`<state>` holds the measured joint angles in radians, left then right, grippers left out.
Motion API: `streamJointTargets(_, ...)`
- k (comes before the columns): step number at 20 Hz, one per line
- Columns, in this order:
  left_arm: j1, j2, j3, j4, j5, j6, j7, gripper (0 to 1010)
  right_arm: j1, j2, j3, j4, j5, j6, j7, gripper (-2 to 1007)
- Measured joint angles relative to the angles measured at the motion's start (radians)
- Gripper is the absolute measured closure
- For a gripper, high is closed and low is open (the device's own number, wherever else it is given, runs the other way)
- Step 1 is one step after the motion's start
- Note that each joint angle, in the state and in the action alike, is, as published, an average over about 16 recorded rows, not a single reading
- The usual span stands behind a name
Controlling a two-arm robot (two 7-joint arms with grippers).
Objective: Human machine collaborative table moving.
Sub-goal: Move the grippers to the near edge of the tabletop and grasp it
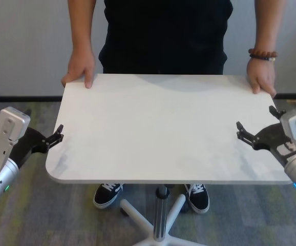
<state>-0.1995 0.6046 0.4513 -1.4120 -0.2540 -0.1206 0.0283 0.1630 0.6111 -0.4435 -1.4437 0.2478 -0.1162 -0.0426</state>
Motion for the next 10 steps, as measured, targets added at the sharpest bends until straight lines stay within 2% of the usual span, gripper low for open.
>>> streamJointTargets(10,0.000,0.000,0.000,0.000,0.001,0.000,0.003,10,-0.114,0.036,0.042,-0.103,0.001,0.010,-0.009,0)
